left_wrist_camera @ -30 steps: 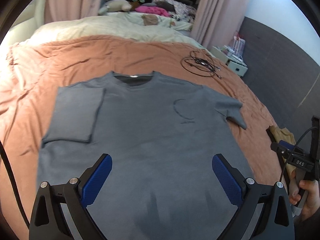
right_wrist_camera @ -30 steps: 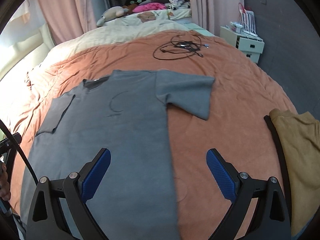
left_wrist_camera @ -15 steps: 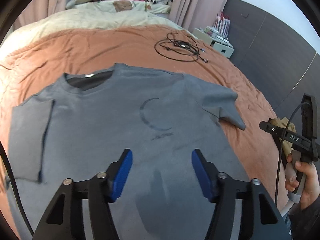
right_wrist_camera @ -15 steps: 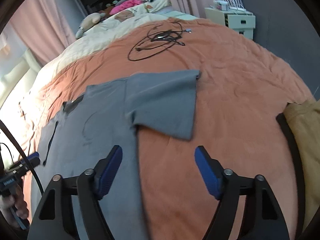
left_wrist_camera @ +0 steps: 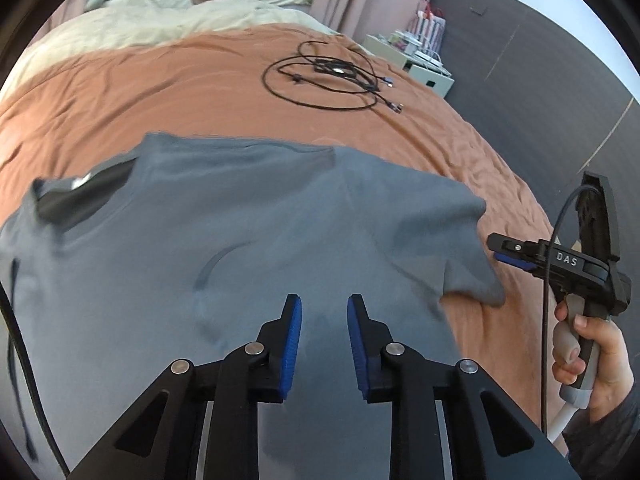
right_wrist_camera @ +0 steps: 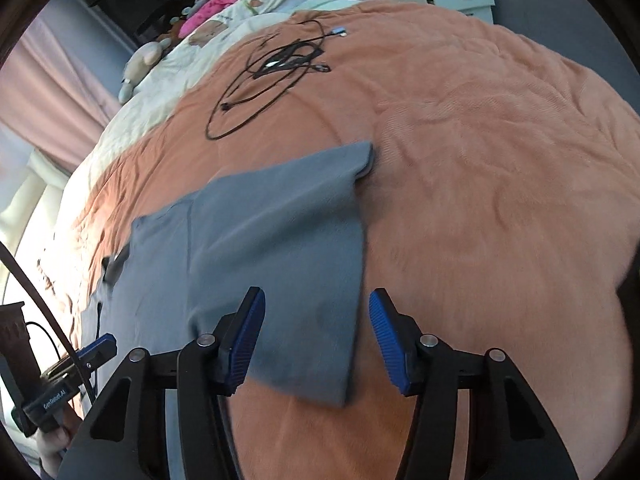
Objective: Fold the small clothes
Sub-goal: 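Close the right gripper on the side edge and lift it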
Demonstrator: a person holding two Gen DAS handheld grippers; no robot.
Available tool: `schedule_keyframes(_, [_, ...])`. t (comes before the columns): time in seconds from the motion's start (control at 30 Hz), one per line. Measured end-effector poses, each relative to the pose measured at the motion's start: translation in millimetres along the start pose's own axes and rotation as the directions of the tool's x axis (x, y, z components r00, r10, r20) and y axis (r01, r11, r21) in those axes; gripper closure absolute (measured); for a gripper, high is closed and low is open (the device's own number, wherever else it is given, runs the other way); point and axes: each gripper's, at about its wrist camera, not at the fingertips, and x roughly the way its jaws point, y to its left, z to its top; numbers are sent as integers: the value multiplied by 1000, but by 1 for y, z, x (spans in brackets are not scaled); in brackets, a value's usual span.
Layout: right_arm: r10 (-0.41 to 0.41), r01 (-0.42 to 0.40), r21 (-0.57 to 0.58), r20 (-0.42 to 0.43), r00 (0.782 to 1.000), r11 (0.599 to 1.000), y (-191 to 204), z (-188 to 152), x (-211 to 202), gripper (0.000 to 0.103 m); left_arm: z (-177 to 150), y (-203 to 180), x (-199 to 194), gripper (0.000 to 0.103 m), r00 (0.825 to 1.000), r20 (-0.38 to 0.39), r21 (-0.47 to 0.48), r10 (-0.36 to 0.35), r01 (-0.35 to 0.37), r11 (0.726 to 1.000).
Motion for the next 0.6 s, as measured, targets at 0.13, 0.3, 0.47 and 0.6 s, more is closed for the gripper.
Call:
schedule_keyframes(0.13, [20, -19, 40, -28, 999, 999, -10, 7, 18, 61, 14, -8, 22, 85, 1000, -19, 28, -15, 15, 1000])
schedule_keyframes(0.3, [112, -107, 100, -45, 993, 989, -21, 13, 38, 62, 27, -22, 47, 88, 999, -36, 67, -26, 29, 997])
schedule_keyframes(0.47, [108, -100, 132, -52, 993, 986, -30, 23, 44, 92, 32, -28, 66, 92, 996, -70, 62, -47, 51, 997])
schedule_keyframes(0.6, [154, -148, 112, -40, 987, 983, -22, 30, 30, 99, 30, -32, 80, 97, 995, -89, 64, -55, 61, 996])
